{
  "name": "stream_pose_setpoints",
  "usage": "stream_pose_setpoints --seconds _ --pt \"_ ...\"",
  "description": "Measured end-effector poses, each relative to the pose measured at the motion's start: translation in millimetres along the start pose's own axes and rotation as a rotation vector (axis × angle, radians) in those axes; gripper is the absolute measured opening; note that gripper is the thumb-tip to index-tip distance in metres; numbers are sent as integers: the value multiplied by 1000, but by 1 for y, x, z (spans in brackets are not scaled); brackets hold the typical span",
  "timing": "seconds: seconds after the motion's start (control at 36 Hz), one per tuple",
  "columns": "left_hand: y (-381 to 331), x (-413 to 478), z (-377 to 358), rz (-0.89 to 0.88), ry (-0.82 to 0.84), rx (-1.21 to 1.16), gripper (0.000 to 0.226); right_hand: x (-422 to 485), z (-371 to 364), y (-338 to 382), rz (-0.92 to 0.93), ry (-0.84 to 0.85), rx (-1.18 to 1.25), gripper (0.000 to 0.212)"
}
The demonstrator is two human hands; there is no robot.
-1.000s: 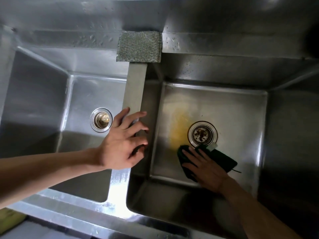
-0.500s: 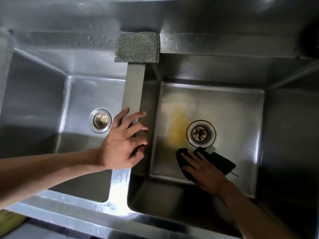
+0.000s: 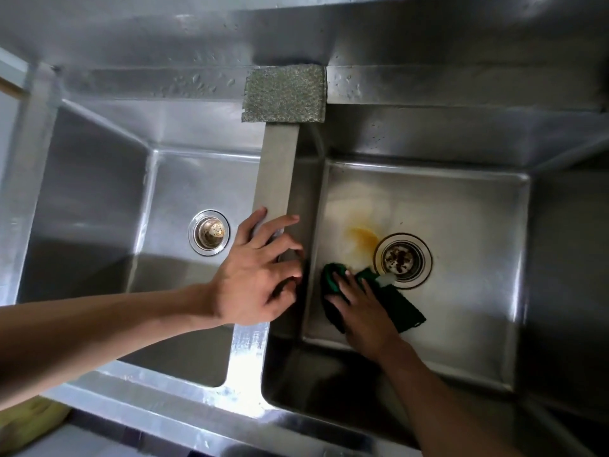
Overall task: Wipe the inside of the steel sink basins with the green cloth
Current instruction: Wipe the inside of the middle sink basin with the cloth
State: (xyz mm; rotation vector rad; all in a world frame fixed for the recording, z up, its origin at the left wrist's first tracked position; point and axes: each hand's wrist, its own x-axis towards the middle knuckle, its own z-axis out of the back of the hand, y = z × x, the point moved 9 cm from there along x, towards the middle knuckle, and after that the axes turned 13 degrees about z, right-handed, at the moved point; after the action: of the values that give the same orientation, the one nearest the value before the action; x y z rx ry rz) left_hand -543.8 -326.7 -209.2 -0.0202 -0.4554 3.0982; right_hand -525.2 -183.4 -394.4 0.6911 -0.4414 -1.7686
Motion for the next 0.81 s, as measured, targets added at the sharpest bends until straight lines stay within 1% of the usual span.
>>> stream_pose_setpoints --seconds 0.08,0.14,0.22,0.31,0.36,0.47,0.53,0.58,0.67,0.72,0.81 --pt "0 0 0 -1 -10 -4 8 -13 -24 17 187 129 -27 70" --pt "0 0 1 -1 -16 -7 8 -14 -22 16 259 148 -42 68" --pt "0 -1 2 -6 -19 -17 7 -4 -3 4 228 92 -71 68" --pt "0 0 2 -6 -15 -19 7 7 11 -9 91 24 -73 76" --pt "0 0 2 -4 -13 -13 7 9 10 -8 100 36 -95 78" --pt "0 -1 2 -7 -19 -16 8 -17 -17 5 387 220 -158 64" --pt "0 -1 2 -9 -21 -21 7 -37 -19 -3 437 246 -194 66" --pt "1 -1 1 -8 -17 -23 8 -55 -12 -18 395 236 -206 73" --pt "2 -1 1 -6 -22 -29 8 -68 1 -42 238 197 -176 84" --pt "1 -1 2 -8 -29 -31 7 -64 5 -43 182 177 -157 80" --pt "0 0 3 -7 -25 -27 7 -42 7 -27 159 132 -137 71"
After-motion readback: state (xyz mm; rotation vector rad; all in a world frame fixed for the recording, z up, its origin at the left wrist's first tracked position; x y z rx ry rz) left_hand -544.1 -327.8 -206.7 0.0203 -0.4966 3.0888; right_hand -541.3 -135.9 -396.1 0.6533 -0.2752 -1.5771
